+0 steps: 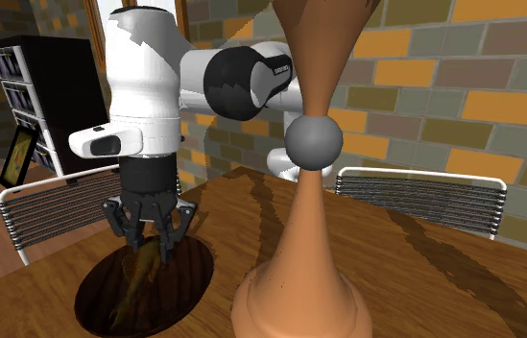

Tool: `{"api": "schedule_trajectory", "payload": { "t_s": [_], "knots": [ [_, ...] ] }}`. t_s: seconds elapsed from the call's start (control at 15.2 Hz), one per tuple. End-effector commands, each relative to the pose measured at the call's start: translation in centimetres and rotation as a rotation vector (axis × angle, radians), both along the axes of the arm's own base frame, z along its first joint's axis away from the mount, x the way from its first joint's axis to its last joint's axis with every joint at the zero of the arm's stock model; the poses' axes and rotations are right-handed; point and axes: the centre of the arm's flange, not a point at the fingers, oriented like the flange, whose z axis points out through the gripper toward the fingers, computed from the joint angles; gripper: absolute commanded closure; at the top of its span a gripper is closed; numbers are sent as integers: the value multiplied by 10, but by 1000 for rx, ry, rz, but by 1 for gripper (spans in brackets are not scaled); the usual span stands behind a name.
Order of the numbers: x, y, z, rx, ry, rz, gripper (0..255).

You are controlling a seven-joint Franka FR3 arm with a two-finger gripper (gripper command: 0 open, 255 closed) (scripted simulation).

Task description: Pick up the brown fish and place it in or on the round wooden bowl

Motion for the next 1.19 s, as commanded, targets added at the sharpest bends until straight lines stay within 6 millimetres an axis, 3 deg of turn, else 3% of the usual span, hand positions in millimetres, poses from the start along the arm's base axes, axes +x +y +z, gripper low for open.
{"api": "schedule_trajectory", "payload": {
  "t_s": [0.0,0.33,0.59,1.12],
  "knots": [
    [0,0,0,0,0,0,0],
    [0,0,0,0,0,0,0],
    [-7,3,49,0,0,0,0],
    [-7,3,49,0,0,0,0]
  ]
}}
